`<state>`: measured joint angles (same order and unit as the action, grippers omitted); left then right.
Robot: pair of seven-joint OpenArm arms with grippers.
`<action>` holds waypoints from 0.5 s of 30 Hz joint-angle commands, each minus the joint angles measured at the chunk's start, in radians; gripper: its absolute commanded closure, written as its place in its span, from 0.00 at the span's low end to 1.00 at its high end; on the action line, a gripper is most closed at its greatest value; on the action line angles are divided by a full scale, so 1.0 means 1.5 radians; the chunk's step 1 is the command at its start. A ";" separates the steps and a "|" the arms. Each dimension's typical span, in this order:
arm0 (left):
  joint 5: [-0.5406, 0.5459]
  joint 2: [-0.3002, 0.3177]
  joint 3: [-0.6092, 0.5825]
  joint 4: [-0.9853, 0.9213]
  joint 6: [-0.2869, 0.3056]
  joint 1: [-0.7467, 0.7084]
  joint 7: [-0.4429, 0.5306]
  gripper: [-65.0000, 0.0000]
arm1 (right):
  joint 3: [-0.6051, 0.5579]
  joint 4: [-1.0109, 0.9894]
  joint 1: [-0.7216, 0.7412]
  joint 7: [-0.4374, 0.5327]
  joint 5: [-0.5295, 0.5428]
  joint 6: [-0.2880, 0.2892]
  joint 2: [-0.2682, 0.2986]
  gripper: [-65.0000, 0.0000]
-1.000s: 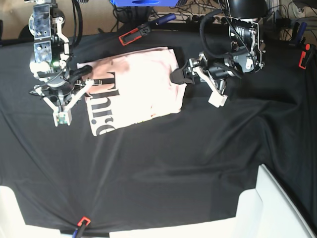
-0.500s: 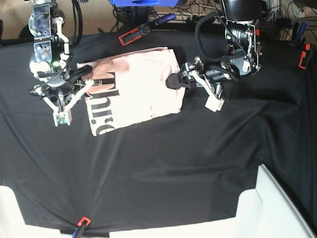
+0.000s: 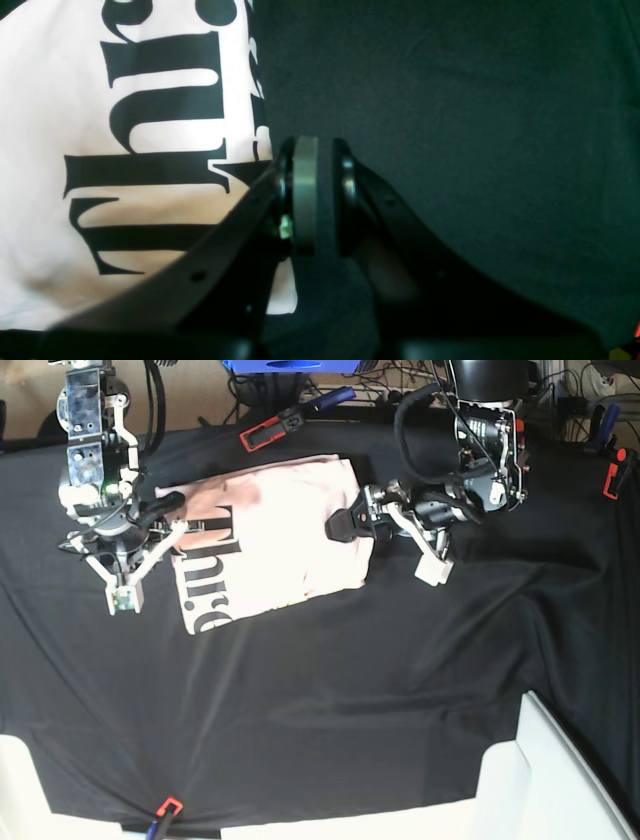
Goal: Fold the T-shirt properly
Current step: 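Lower the left gripper onto the folded shirt's edge and grasp it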
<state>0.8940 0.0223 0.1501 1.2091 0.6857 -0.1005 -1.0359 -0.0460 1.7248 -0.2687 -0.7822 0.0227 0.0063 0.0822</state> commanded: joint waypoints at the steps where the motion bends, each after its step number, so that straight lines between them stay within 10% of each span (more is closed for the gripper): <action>1: 0.015 -0.001 -0.005 0.004 0.008 0.006 0.017 0.11 | 0.003 0.009 0.006 0.013 -0.002 -0.002 0.003 0.92; 15: 0.016 -0.009 -0.143 -0.128 -0.030 0.069 0.052 0.11 | 0.003 -0.041 0.016 0.015 -0.002 -0.002 0.003 0.92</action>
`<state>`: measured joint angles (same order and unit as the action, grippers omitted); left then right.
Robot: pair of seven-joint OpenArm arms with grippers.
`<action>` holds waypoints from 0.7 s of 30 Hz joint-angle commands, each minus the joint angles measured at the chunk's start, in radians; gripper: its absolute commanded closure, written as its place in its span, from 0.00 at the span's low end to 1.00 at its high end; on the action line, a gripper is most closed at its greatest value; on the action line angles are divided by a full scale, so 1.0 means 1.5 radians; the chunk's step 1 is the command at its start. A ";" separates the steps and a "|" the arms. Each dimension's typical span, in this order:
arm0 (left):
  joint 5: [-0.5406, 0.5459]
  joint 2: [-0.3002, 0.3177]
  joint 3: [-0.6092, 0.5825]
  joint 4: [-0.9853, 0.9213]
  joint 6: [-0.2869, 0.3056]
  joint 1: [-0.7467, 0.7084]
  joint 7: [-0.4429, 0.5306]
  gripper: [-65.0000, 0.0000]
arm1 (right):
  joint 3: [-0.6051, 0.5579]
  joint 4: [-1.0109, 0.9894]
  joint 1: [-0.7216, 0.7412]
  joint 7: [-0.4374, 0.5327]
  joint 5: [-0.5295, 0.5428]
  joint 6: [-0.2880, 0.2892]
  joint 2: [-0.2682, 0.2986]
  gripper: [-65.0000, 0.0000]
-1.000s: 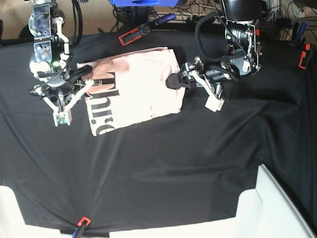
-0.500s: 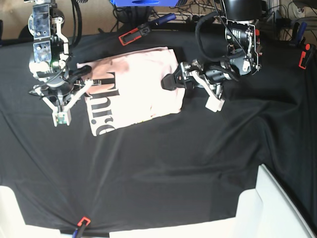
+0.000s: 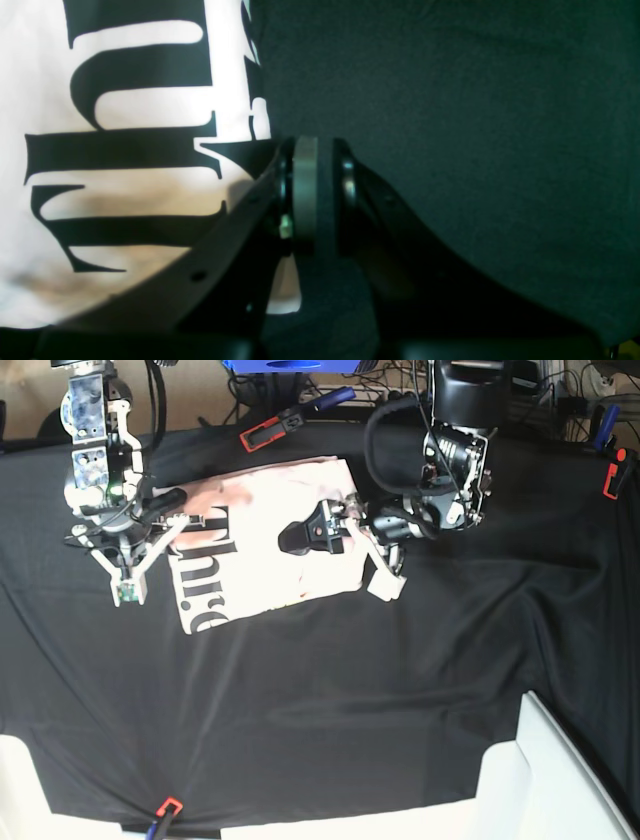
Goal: Fold the T-shirt properly
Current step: 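Lower the left gripper onto the folded shirt's edge and grasp it, then lift the folded shirt with the left gripper and flip it over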
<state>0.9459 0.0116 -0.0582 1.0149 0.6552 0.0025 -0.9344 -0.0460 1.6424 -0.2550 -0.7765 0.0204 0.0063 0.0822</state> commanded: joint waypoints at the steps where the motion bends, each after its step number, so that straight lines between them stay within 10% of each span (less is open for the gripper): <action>1: -0.018 -0.002 -0.004 0.000 -0.010 0.002 -0.016 0.11 | 0.003 0.014 0.007 0.011 -0.001 -0.002 0.003 0.92; 5: -0.019 -0.002 -0.005 -0.001 -0.010 0.010 -0.019 0.30 | 0.003 0.015 0.008 0.011 -0.001 -0.002 0.003 0.92; 9: -0.019 -0.001 -0.005 -0.002 -0.011 0.013 -0.019 0.96 | 0.003 0.016 0.008 0.011 -0.001 -0.002 0.003 0.92; 21: -0.016 0.052 0.001 0.045 -0.011 0.069 -0.092 1.00 | 0.004 0.016 0.008 0.011 -0.001 -0.002 0.003 0.92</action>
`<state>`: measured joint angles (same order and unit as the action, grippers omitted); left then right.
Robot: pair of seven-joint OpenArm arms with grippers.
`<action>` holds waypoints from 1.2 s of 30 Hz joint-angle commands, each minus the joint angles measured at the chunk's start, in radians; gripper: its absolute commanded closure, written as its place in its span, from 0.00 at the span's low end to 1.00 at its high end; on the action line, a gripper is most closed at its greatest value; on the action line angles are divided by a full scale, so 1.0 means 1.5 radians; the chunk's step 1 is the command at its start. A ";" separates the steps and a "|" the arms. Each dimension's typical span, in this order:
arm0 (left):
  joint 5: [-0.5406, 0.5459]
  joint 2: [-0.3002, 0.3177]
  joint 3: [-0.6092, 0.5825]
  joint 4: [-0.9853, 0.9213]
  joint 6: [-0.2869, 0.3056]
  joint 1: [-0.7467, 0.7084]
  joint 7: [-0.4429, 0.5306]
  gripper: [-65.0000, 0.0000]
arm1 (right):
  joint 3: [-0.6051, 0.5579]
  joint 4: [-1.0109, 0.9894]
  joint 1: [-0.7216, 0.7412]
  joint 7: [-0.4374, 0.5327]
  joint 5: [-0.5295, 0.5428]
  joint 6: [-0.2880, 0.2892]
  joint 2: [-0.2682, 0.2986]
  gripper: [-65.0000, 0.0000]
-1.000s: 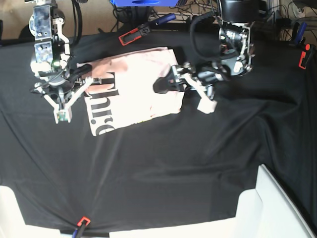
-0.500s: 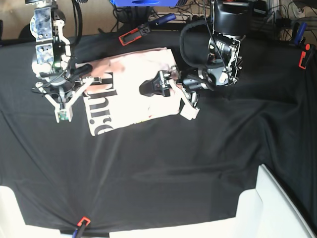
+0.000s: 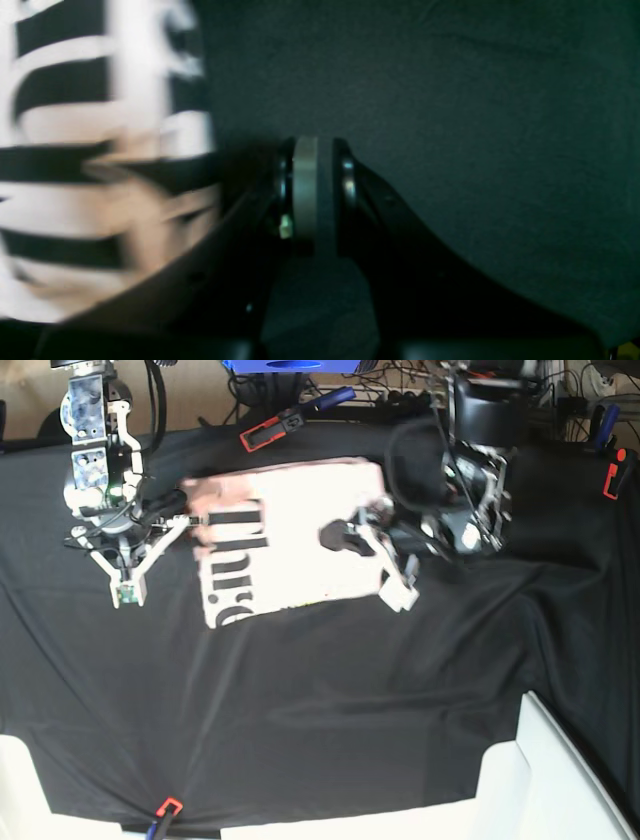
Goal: Fold the T-shirt properly
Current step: 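Lift the folded shirt with the left gripper and flip it over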
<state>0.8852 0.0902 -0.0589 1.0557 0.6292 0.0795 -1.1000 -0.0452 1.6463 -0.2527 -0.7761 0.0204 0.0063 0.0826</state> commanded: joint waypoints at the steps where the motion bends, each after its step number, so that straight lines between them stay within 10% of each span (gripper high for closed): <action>1: 0.024 0.009 0.002 0.038 0.007 0.026 0.006 1.00 | 0.003 0.014 0.006 0.011 -0.001 -0.002 0.003 0.92; 9: 0.007 0.070 -0.033 0.106 -0.105 0.154 -0.114 1.00 | 0.003 0.014 0.006 0.011 -0.001 -0.002 0.003 0.92; 17: -0.222 0.084 -0.260 0.060 -0.130 0.304 -0.151 1.00 | 0.004 0.014 0.006 0.011 -0.001 -0.002 0.003 0.92; 36: -0.841 -0.119 -0.389 -0.146 -0.130 0.381 0.057 1.00 | 0.045 0.014 0.001 0.011 -0.001 -0.001 0.003 0.92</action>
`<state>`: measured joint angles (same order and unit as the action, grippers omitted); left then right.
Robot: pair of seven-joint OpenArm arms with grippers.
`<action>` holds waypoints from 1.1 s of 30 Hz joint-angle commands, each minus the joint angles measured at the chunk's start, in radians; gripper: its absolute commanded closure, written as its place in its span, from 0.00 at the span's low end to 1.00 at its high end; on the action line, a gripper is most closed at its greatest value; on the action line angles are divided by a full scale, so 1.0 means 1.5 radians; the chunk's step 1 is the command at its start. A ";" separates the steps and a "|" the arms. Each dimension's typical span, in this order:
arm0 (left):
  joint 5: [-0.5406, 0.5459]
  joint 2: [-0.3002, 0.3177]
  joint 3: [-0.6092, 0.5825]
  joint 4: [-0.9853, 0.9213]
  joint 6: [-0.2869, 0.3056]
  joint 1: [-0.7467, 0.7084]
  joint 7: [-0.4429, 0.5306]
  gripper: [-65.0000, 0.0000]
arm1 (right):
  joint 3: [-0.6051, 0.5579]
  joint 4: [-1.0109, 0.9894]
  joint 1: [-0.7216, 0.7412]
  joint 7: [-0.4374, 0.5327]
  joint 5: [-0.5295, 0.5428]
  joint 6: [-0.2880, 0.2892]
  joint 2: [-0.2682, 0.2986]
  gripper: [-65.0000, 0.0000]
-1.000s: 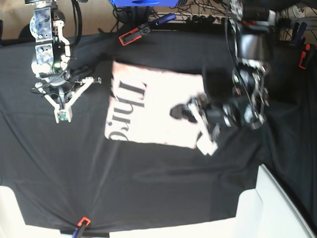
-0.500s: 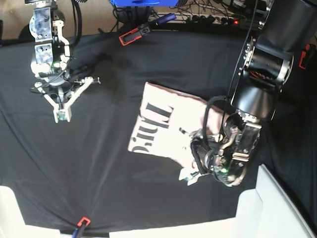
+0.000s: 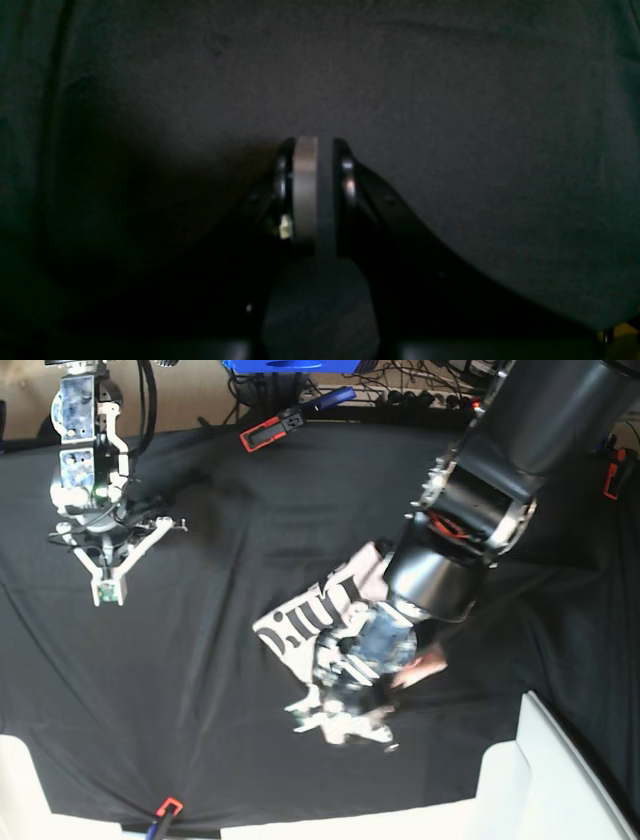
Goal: Fold the T-shirt properly
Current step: 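Lift the folded shirt with the left gripper and flip it over, then lay the flipped shirt down with the left gripper and smooth it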
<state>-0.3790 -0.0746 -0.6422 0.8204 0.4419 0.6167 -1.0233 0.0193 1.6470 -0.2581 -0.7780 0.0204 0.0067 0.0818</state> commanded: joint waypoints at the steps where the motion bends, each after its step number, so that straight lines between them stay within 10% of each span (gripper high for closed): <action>1: -0.022 -0.020 -0.002 -0.001 -0.005 0.023 0.026 1.00 | 0.002 0.013 0.005 0.012 -0.001 -0.001 0.003 0.92; 20: -0.084 -0.055 -0.116 0.146 -0.005 -0.096 0.130 1.00 | 0.042 0.008 0.020 0.012 -0.001 -0.001 0.021 0.92; 33: -0.083 -0.055 -0.165 0.207 -0.005 -0.135 -0.014 1.00 | 0.043 0.008 0.017 0.012 -0.001 -0.001 0.022 0.92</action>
<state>-0.4938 -0.1390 -0.8890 1.1103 0.4435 0.3931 -1.0435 0.0792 1.6444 -0.2413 -0.7784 0.0231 0.0067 0.1070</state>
